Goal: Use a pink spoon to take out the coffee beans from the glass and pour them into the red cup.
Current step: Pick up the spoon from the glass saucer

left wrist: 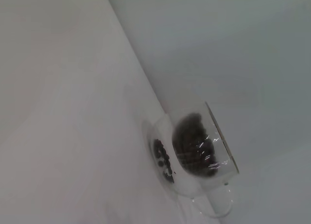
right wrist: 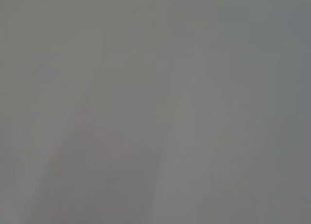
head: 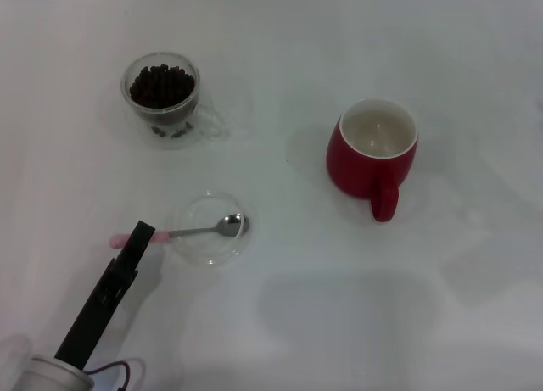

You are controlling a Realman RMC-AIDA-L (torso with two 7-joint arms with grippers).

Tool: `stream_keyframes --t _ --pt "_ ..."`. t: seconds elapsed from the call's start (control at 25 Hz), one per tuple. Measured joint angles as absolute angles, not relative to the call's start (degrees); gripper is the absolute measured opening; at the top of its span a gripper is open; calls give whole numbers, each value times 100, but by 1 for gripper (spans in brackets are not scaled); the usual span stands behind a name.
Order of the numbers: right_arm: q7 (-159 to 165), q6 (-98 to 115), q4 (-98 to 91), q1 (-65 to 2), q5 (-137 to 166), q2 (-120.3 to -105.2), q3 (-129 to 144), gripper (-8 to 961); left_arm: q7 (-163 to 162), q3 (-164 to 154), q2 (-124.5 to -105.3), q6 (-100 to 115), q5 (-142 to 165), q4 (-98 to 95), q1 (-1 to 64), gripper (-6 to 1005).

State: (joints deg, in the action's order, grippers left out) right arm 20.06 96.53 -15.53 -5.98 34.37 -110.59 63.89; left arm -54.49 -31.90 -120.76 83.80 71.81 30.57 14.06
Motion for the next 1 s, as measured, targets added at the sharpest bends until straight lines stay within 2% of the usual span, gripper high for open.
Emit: stream_keyframes --t 0.28,0.64,1.0 --pt "1997 9692 -1552 -598 3428 -11111 6389 344 -5461 -3191 -12051 8376 7171 3016 1427 125" --pt "1995 9723 -1557 -618 3427 -11261 6389 344 -4986 -3294 -12007 8725 7322 2821 1471 125" --pt "1987 9798 -1560 -648 3418 -11506 6299 344 -5122 -3506 -11939 9048 7300 2145 1298 125"
